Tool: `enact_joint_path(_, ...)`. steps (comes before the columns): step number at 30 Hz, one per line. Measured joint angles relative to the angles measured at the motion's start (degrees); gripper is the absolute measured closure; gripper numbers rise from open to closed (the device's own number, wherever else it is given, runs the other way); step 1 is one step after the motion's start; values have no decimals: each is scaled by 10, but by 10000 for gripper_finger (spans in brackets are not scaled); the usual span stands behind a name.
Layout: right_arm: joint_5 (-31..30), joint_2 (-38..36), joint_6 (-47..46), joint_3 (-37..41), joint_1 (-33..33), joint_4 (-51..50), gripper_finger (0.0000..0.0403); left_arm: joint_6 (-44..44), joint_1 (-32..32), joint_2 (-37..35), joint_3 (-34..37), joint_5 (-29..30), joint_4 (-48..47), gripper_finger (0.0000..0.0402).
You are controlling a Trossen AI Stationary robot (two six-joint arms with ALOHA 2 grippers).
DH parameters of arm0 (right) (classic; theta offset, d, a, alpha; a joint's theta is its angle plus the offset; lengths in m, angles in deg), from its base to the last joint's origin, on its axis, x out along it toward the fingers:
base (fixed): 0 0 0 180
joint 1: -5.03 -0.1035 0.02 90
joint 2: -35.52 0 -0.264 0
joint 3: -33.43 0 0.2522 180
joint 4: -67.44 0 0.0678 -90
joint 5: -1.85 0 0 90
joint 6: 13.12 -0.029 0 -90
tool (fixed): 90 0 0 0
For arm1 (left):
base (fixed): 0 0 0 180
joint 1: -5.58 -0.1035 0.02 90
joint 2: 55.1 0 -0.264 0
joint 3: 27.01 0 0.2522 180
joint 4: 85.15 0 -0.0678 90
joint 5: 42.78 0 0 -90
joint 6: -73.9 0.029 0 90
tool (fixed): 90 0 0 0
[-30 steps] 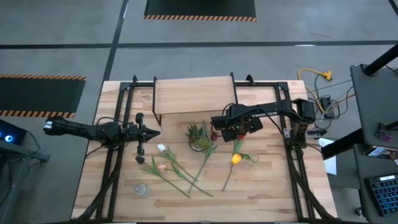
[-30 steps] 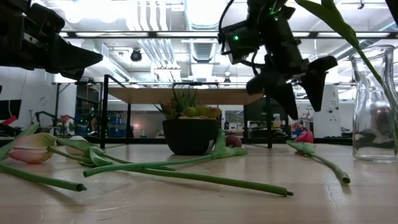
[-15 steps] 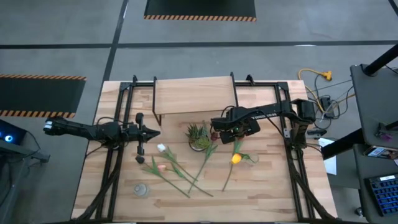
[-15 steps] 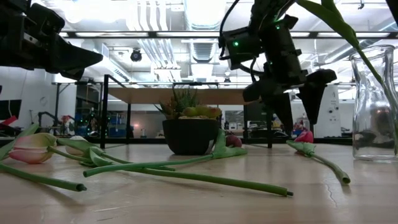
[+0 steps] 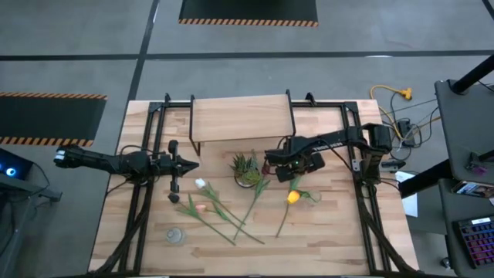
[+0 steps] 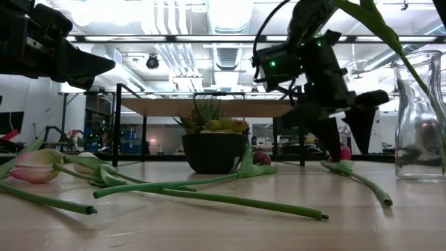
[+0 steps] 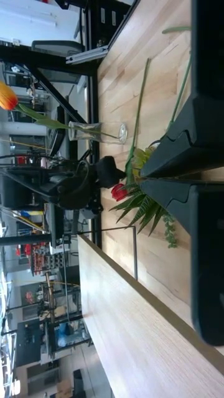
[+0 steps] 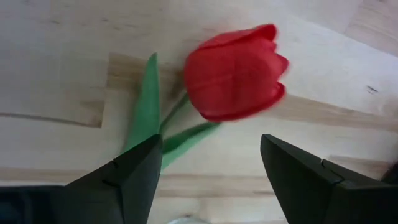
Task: Pick and place flowers into a vace then onto a shelf
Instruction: Put the red flower into the right transparent vase
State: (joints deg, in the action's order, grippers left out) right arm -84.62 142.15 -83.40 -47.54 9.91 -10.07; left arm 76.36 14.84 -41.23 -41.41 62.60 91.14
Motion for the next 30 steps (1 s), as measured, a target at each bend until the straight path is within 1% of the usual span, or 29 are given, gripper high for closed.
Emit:
enact_joint_path(5,10,0,4,15,0,40,142,0,0,0,0,0,0,402)
enact_joint_path(12,13,0,2,17,0,50,145,0,0,0,0,0,0,402)
enact_joint_path(17,17,0,-4,28,0,76,150,0,0,0,0,0,0,402)
enact_joint_path(24,40,-3,-1,52,1,101,180,0,0,0,0,0,0,402)
enact_joint_path(30,41,-1,15,44,1,102,227,0,0,0,0,0,0,402)
